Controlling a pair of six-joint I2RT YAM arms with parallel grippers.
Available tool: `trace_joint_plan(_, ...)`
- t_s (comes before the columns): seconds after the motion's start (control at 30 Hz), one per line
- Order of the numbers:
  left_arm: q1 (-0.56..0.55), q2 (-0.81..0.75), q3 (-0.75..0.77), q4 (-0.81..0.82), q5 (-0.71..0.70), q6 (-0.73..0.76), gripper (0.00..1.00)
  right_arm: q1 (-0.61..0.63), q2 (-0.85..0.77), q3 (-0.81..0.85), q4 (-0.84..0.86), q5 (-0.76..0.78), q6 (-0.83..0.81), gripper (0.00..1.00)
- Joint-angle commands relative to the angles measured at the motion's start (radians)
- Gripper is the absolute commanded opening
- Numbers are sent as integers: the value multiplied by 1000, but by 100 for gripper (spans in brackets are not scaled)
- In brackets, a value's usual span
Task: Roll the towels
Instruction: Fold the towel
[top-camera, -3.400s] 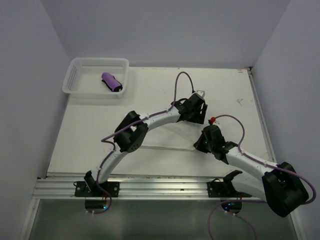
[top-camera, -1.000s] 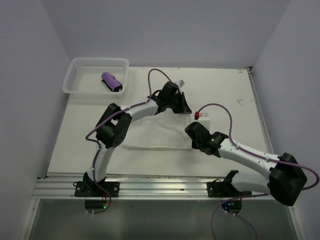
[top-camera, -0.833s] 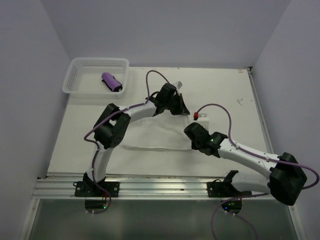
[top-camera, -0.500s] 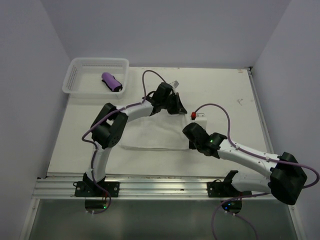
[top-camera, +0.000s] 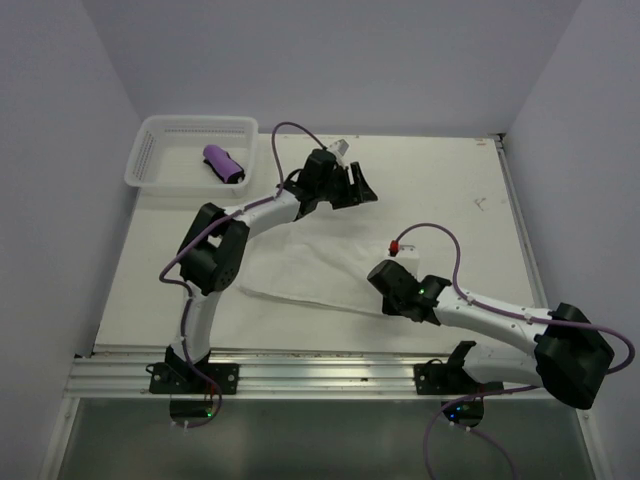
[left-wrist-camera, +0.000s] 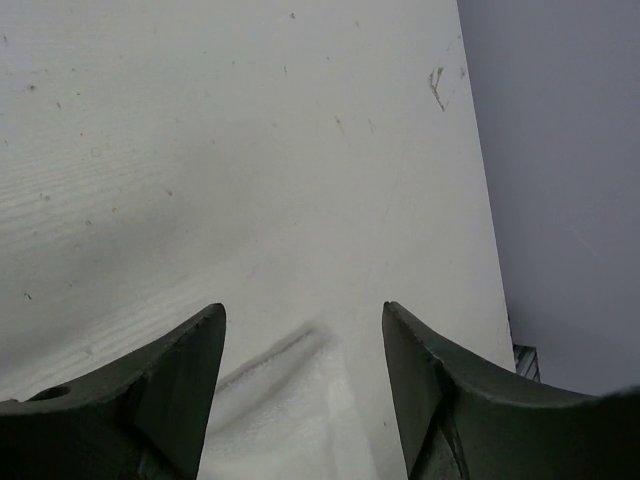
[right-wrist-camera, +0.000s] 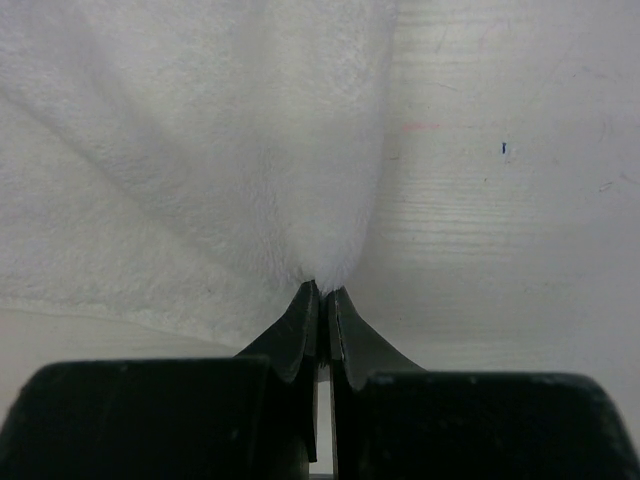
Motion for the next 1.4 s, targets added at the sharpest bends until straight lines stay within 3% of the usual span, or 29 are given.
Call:
trace_joint_plan(0.0,-16,-41,61,-21,-34,54,68,4,-26,-36,75,-34,76,0)
trace_joint_plan(0.27,-142,-31,167,-228,-163,149,68,-8,-92,-143,180,-25,159,0)
trace_joint_plan(0.33,-157,-45,140,-241,-172,147,63,-23,-117,-169,192,-32,173,0)
trace_joint_plan(0.37,-166,-53,124,-238,-163,143,60,-29,-123,-177,198,-40,182,0)
trace_joint_plan(0.5,-179,-77,49,-238,-178,129,27,-77,-169,-223,218,-80,196,0)
trace_joint_plan(0.63,-189,-65,8,-239,-188,121,13,-134,-210,-275,229,-137,202,0)
trace_joint_plan(1.17,-220,117,49,-221,-253,126,11,-167,-227,-318,275,-216,208,0)
trace_joint_plan(1.27,-219,122,81,-247,-270,138,16,-169,-239,-325,277,-218,211,0)
trace_joint_plan(1.37,-219,101,136,-271,-302,152,30,-167,-259,-335,280,-218,219,0)
